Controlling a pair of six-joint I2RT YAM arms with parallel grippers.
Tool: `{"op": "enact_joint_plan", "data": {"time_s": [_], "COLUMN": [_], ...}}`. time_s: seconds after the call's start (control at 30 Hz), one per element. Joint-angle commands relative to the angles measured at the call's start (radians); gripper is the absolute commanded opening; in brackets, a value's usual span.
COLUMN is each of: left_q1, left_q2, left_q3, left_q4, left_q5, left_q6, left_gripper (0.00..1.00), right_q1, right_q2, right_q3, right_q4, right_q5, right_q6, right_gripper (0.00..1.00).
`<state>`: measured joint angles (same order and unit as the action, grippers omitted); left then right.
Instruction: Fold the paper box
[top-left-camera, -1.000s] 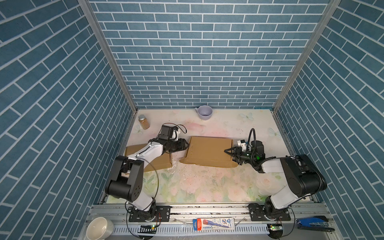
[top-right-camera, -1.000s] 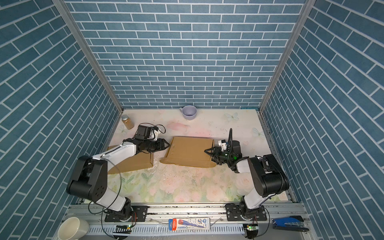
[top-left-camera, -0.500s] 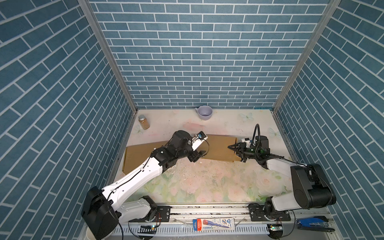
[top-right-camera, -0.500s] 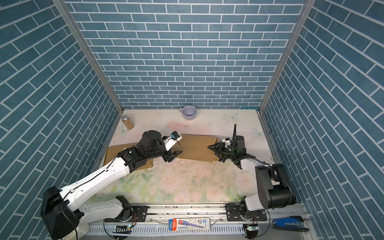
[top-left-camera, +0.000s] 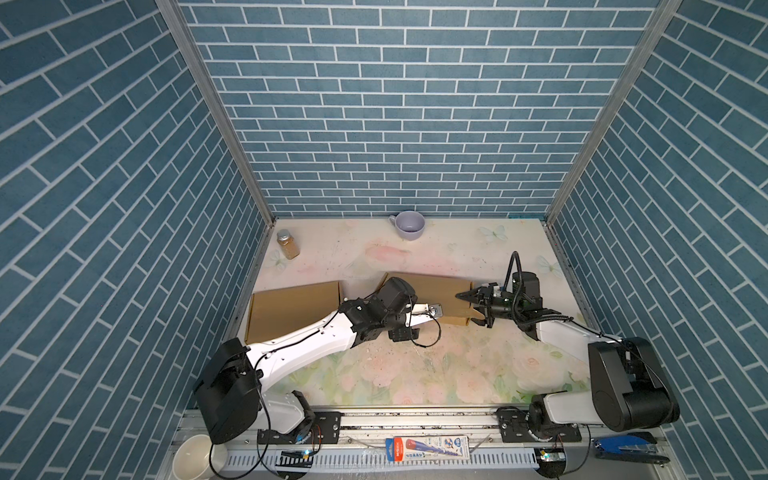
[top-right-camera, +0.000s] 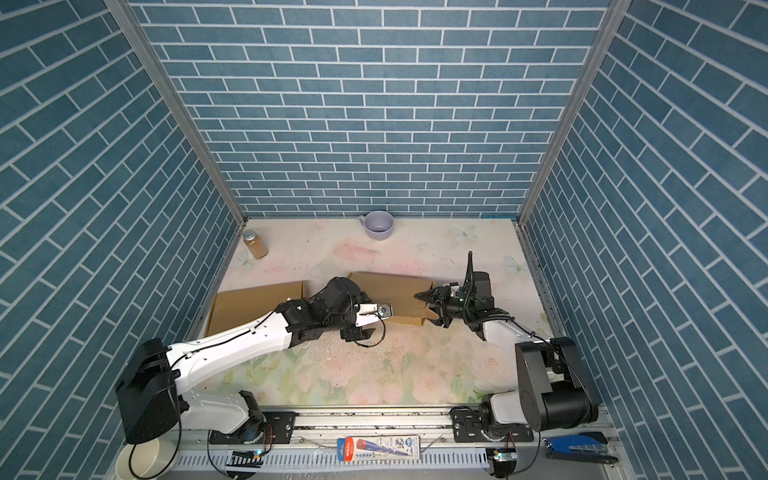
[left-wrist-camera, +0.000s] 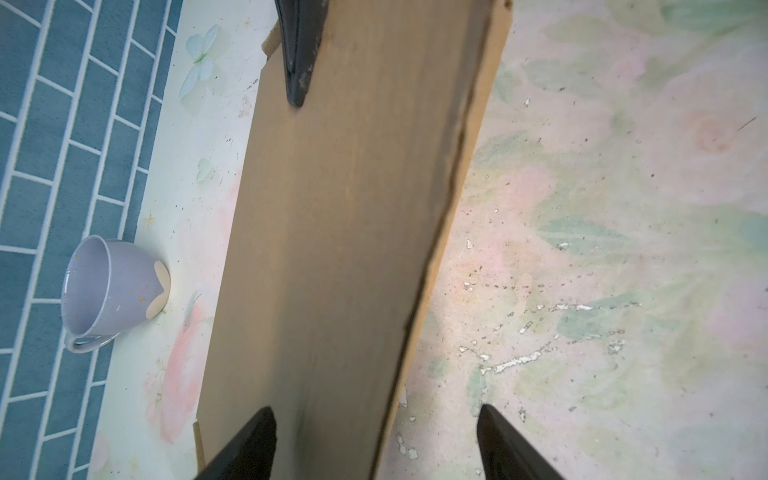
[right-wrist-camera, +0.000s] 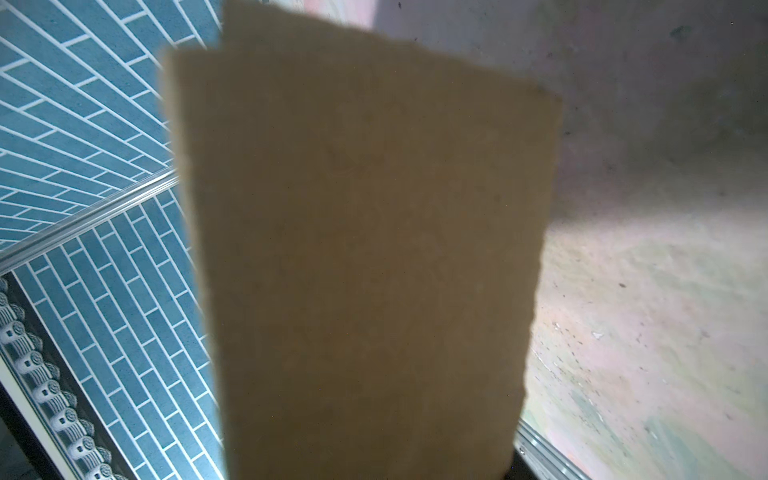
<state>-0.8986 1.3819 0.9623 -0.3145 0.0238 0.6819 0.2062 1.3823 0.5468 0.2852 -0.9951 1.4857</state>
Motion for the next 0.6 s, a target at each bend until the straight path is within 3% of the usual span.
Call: {"op": "enact_joint_plan", "data": {"time_s": [0.0,0.17,0.37,0.5,0.57], "left_q1": [-0.015,-0.029,-0.037,-0.039,-0.038], "left_q2": [0.004,-0.015,-0.03,-0.033,-0.038], "left_q3": [-0.025,-0.128,-0.21,-0.228,-0.232], "left_q4": [0.081,0.296,0.456,0.505,0.519], "left_q5": [-0.113,-0.256,-0.32,-0.342,-0.349], "left_q6": [0.074,0.179,0.257,0.299,0.311], "left_gripper": [0.77,0.76,0.73,0.65,0.62], "right_q1": [-0.002,-0.001,0.0,0.001,0.001], "right_q2": [-0.017,-0.024,-0.025,-0.026,-0.029], "right_q3": [-0.033,-0.047,-0.07,-0.078,-0.078], "right_q4": [0.102,0.126,0.164,0.177,0.18], "right_q5": [-0.053,-0.094,-0.119,-0.129,-0.131], "right_q6": [0.14,0.192,0.243,0.258,0.26], "right_gripper": [0.36,0.36,0.35,0.36,0.41]}}
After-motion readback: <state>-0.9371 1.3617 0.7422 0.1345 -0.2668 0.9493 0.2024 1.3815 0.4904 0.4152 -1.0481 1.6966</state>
